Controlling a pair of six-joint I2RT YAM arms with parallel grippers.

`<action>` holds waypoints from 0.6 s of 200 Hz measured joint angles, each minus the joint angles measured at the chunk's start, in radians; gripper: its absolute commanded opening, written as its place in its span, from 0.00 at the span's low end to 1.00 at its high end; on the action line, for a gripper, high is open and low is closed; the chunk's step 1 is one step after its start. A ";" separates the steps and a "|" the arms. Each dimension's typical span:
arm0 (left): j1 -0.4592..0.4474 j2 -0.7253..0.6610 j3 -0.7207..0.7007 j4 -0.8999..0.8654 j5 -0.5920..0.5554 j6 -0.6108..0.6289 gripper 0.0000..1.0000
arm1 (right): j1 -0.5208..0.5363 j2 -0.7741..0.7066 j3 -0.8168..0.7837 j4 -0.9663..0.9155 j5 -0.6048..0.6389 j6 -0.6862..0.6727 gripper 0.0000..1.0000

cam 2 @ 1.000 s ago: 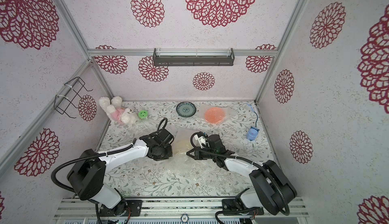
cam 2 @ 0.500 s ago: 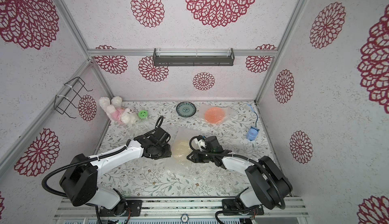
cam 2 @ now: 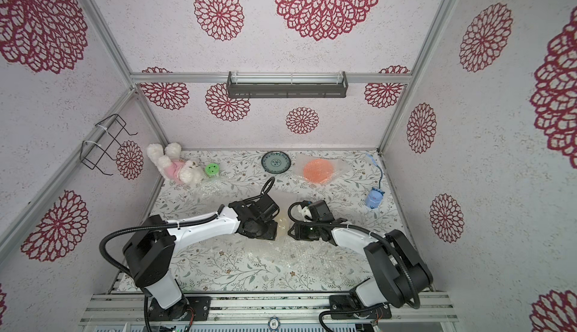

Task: Unpack dinner plates from bubble wrap
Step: Unwrap the bubble wrap.

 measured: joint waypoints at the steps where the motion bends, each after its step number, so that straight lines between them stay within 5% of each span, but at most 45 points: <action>1: -0.001 0.004 0.001 -0.002 0.000 0.000 0.62 | 0.001 0.002 0.000 0.000 0.001 0.000 0.37; 89: -0.031 0.092 0.002 -0.021 -0.029 -0.034 0.41 | 0.053 0.107 0.062 0.034 0.068 0.002 0.25; 120: -0.032 0.098 0.002 -0.017 -0.045 -0.051 0.21 | 0.061 0.132 0.085 0.034 0.089 0.001 0.18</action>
